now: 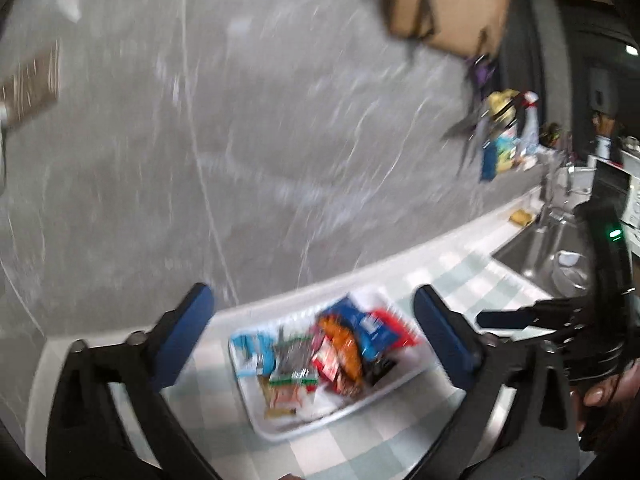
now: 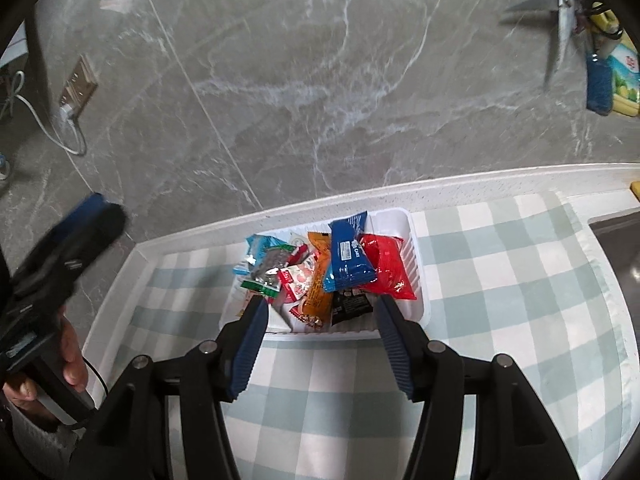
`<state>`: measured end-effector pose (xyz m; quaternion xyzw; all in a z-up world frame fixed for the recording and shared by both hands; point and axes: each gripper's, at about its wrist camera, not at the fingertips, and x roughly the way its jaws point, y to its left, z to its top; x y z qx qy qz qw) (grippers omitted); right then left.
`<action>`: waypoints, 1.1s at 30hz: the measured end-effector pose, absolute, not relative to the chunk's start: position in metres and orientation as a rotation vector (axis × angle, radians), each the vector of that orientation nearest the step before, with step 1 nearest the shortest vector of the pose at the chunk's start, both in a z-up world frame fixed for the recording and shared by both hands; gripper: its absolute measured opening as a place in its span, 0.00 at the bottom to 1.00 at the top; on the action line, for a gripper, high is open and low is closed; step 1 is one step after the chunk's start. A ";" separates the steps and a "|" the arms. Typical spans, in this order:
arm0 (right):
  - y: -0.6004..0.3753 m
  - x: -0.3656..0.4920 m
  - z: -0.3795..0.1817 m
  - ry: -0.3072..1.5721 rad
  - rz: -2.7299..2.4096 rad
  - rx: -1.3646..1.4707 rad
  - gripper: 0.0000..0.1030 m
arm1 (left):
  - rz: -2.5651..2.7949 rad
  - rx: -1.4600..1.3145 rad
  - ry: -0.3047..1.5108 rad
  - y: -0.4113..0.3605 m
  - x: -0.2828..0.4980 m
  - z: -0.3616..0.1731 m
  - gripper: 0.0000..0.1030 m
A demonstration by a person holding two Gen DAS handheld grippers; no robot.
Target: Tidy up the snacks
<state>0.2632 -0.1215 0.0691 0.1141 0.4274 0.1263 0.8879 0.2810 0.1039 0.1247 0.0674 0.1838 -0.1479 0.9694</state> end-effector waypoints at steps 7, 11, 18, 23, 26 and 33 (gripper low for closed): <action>-0.131 0.226 0.084 0.846 0.247 0.274 0.59 | -0.297 0.200 0.289 0.084 0.230 0.143 1.00; -0.139 0.205 0.082 0.845 0.237 0.298 0.59 | -0.263 0.255 0.308 0.075 0.212 0.134 1.00; -0.144 0.175 0.072 0.870 0.236 0.350 0.60 | -0.239 0.278 0.412 0.066 0.201 0.116 1.00; -0.145 0.162 0.067 0.879 0.250 0.378 0.63 | -0.238 0.280 0.466 0.058 0.198 0.102 1.00; -0.145 0.156 0.064 0.883 0.270 0.387 0.64 | -0.239 0.263 0.498 0.053 0.195 0.096 1.00; -0.151 0.146 0.058 0.904 0.324 0.402 0.64 | -0.183 0.235 0.573 0.042 0.188 0.085 1.00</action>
